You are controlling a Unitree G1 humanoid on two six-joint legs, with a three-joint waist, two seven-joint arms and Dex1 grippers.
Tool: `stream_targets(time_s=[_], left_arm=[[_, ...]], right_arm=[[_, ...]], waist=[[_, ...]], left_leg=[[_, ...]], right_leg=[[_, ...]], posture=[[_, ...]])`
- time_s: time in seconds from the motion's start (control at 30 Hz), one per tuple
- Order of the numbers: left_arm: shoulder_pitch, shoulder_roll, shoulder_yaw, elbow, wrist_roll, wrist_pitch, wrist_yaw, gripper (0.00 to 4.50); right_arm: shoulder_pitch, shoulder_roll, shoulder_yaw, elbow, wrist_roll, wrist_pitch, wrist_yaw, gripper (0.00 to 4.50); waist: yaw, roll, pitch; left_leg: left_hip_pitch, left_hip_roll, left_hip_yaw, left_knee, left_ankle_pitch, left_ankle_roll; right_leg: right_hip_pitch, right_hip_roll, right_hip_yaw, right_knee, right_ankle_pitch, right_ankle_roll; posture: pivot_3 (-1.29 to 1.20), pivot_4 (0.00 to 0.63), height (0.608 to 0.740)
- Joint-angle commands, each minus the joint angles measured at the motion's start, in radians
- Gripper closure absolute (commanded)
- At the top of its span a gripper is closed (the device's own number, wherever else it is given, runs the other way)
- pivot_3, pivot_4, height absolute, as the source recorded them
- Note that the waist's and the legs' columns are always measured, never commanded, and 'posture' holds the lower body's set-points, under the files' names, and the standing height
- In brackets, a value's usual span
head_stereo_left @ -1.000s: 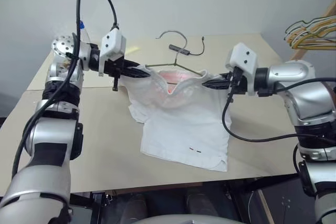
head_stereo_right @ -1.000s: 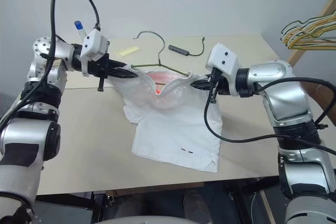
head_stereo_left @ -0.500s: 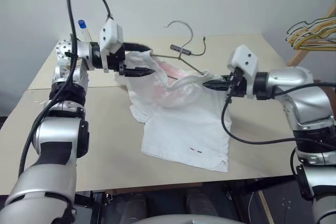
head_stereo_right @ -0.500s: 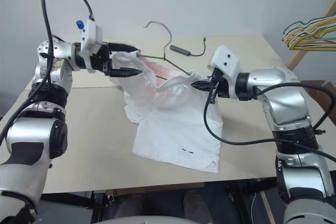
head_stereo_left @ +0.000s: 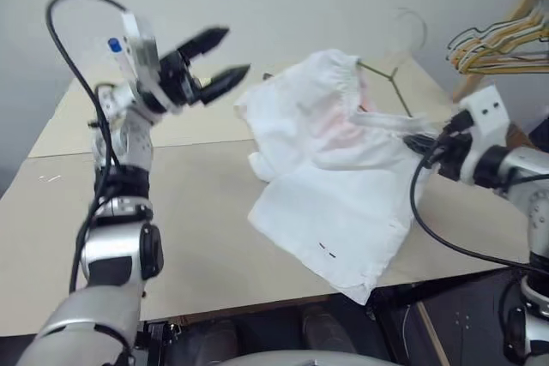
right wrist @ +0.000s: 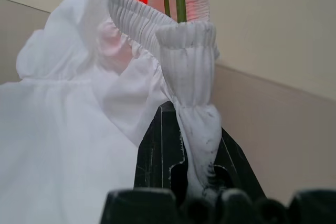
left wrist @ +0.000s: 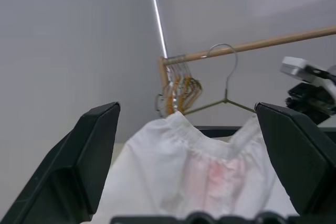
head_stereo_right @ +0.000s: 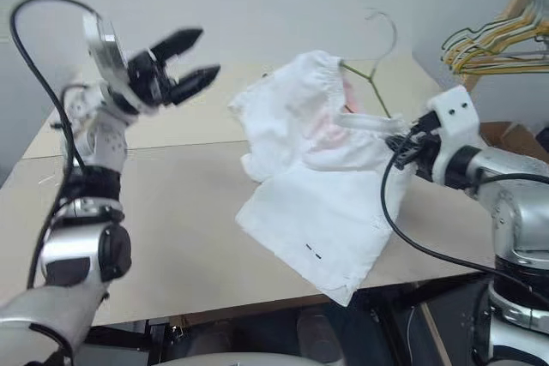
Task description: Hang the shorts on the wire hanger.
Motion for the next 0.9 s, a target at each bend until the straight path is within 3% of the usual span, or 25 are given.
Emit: stream_targets(time_s=[0.03, 0.2, 0.4, 0.57, 0.9], left_arm=[[0.007, -0.004, -0.019, -0.144, -0.041, 0.054, 0.027, 0.05], [0.011, -0.020, -0.039, -0.181, -0.059, 0.089, 0.030, 0.05], [0.004, -0.030, -0.053, -0.205, -0.074, 0.106, 0.012, 0.05], [0.031, -0.031, -0.060, -0.264, -0.098, 0.125, 0.011, 0.05], [0.066, -0.061, -0.082, -0.321, -0.087, 0.139, 0.072, 0.05]], right_arm=[[-0.009, -0.071, -0.113, -0.050, -0.004, 0.117, -0.054, 4.50], [-0.019, -0.183, -0.166, 0.014, -0.034, 0.217, -0.102, 4.50], [-0.084, -0.226, -0.148, 0.114, -0.113, 0.268, -0.225, 4.50], [-0.234, -0.155, -0.187, 0.210, -0.212, 0.298, -0.389, 4.50], [-0.468, 0.063, -0.223, 0.441, -0.378, 0.063, -0.718, 4.50]], waist=[[-0.008, 0.000, 0.000], [-0.038, 0.008, -0.005], [-0.073, 0.013, -0.008], [-0.096, 0.015, -0.009], [-0.112, 0.019, -0.012]], left_leg=[[0.000, 0.000, 0.000, 0.000, 0.000, 0.000], [0.002, 0.000, 0.003, -0.001, 0.000, 0.000], [0.006, 0.000, 0.005, -0.003, 0.000, 0.001], [0.014, -0.001, 0.007, -0.009, -0.001, 0.001], [0.019, -0.001, 0.008, -0.010, -0.001, 0.001]], right_leg=[[0.000, 0.000, 0.000, 0.000, 0.000, 0.000], [0.003, 0.001, 0.001, -0.001, 0.000, 0.000], [0.007, 0.001, 0.004, -0.006, -0.001, 0.001], [0.015, 0.001, 0.009, -0.011, -0.001, 0.002], [0.018, 0.001, 0.013, -0.011, -0.002, 0.003]], posture=[[-0.26, 0.000, 0.740], [-0.27, 0.000, 0.740], [-0.27, 0.000, 0.740], [-0.27, 0.000, 0.740], [-0.24, 0.000, 0.740]])
